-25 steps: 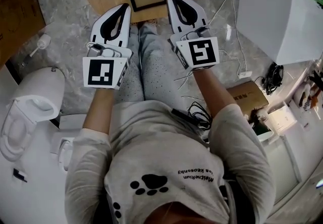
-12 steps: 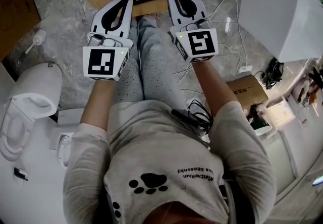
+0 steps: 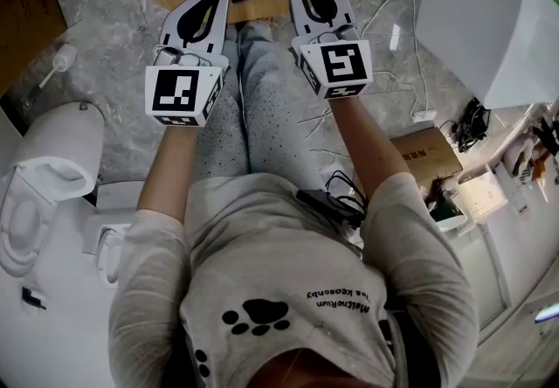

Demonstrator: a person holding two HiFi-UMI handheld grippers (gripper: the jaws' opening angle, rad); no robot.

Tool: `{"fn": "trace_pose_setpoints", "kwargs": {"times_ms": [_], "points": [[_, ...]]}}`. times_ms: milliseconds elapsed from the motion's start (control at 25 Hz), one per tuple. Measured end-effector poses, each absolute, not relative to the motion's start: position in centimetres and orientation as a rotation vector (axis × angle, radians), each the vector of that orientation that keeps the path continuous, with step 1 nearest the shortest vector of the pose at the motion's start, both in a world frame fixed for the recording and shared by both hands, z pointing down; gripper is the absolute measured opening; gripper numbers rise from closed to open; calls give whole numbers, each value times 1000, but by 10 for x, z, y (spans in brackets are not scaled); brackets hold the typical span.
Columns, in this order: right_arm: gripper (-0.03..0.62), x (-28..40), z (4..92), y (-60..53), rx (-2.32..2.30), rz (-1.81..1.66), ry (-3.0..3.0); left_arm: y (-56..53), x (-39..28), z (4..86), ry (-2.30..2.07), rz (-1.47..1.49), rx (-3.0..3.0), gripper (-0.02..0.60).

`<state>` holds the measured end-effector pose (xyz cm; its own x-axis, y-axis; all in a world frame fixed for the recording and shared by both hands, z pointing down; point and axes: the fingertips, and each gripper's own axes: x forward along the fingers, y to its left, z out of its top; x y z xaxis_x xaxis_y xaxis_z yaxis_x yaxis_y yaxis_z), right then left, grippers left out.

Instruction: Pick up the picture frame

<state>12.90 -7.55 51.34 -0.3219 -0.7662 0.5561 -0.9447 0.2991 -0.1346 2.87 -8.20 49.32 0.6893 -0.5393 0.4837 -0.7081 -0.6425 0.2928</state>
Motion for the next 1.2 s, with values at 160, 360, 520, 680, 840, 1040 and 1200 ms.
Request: {"fn": "trace_pose_setpoints", "kwargs": {"times_ms": [160, 360, 520, 680, 840, 1040, 1200], "points": [[11, 128, 527, -72, 1520, 654, -2160, -78, 26, 506, -957, 515, 2421, 8], [37, 133, 547, -69, 1491, 703, -2124, -76, 26, 519, -950, 540, 2407, 8], [67, 138, 565, -68, 1472, 741, -2085, -76, 25, 530, -949, 563, 2397, 8], [77, 144, 583, -64, 1460, 784, -2039, -74, 24, 540, -945, 589, 2389, 8], [83, 147, 596, -60, 1448, 811, -2005, -71, 23, 550, -941, 612, 2373, 8], [84, 150, 615, -59, 1436, 841, -1964, -69, 24, 564, -933, 638, 2355, 8], [87, 154, 629, -60, 1440, 868, -1913, -69, 26, 572, -921, 650, 2349, 8]]}}
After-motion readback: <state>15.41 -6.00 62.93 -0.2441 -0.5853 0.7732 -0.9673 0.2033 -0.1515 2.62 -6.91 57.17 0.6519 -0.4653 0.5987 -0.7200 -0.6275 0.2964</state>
